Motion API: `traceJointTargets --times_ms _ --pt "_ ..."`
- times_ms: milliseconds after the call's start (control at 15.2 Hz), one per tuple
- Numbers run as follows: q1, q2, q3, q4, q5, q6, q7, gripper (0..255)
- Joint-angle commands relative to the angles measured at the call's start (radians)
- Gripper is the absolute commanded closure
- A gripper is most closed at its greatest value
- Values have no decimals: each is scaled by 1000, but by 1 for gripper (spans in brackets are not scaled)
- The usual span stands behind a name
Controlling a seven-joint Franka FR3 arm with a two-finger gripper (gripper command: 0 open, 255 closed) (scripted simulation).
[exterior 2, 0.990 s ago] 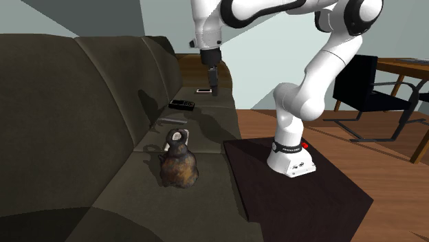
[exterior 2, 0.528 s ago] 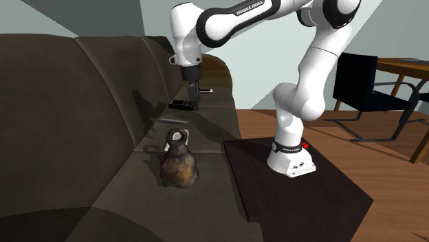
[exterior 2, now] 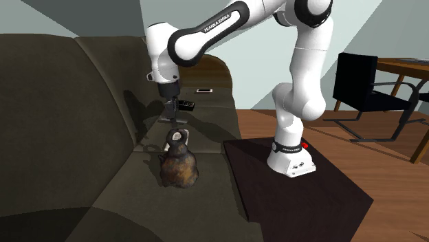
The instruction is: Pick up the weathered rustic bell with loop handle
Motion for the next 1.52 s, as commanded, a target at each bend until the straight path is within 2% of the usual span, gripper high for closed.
traceJointTargets --times_ms 0,132,594,726,792,1452 --pt "7 75 3 35 25 44 -19 0" --pt "9 124 5 69 41 62 -33 0" --pt "9 175 7 22 52 159 -45 0" --pt "9 175 7 22 52 159 -45 0" --pt "8 175 6 20 52 160 -46 255" --pt "9 167 7 27 50 146 -43 255"
